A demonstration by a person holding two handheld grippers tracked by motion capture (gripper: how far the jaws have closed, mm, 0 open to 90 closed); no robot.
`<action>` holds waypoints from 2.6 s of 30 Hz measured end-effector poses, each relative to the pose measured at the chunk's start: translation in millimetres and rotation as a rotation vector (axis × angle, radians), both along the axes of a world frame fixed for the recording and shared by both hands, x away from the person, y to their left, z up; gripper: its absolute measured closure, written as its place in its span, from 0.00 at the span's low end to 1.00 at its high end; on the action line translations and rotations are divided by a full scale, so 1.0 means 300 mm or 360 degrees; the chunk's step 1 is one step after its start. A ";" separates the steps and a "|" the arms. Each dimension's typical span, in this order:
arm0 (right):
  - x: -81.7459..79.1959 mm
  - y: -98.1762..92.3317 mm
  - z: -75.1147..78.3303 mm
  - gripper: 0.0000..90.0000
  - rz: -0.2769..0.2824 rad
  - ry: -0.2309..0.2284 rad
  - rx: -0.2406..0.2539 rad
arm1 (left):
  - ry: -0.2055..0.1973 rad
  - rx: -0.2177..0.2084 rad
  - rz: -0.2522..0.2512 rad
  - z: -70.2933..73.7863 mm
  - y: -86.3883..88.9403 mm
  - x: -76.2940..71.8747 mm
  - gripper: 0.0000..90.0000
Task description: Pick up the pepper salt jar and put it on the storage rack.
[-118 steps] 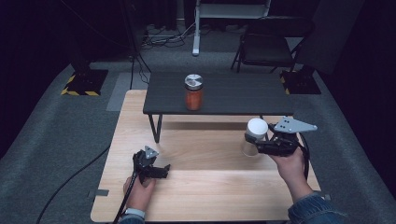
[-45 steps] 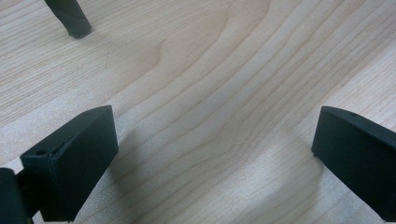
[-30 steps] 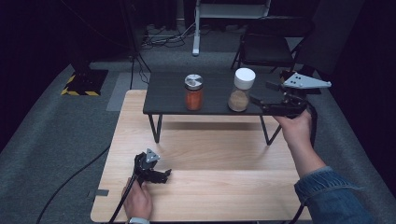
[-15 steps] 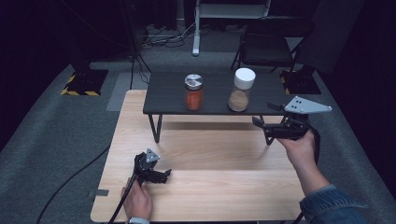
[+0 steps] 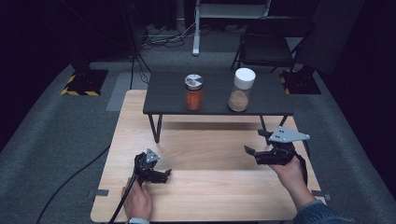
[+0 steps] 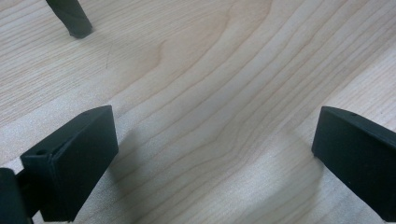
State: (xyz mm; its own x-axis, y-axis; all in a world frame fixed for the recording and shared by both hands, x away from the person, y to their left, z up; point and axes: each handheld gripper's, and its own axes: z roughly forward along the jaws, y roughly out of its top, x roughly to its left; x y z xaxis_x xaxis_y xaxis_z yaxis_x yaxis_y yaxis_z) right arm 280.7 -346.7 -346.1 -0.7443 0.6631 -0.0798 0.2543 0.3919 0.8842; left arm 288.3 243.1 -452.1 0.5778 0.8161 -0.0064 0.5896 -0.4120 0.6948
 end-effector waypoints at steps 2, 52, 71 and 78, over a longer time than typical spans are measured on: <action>0.001 0.005 -0.039 0.19 -0.0006 0.0031 -0.0015 | 0.0000 0.0000 0.0001 0.000 -0.001 0.000 0.00; 0.043 0.079 -0.350 0.08 -0.0228 0.0376 -0.0245 | -0.0002 -0.0002 0.0013 -0.001 -0.005 -0.002 0.00; 0.039 0.085 -0.350 0.07 -0.0245 0.0377 -0.0244 | -0.0003 -0.0003 0.0013 -0.001 -0.005 -0.002 0.00; 0.039 0.085 -0.350 0.07 -0.0245 0.0377 -0.0244 | -0.0002 -0.0002 0.0014 -0.001 -0.005 -0.002 0.00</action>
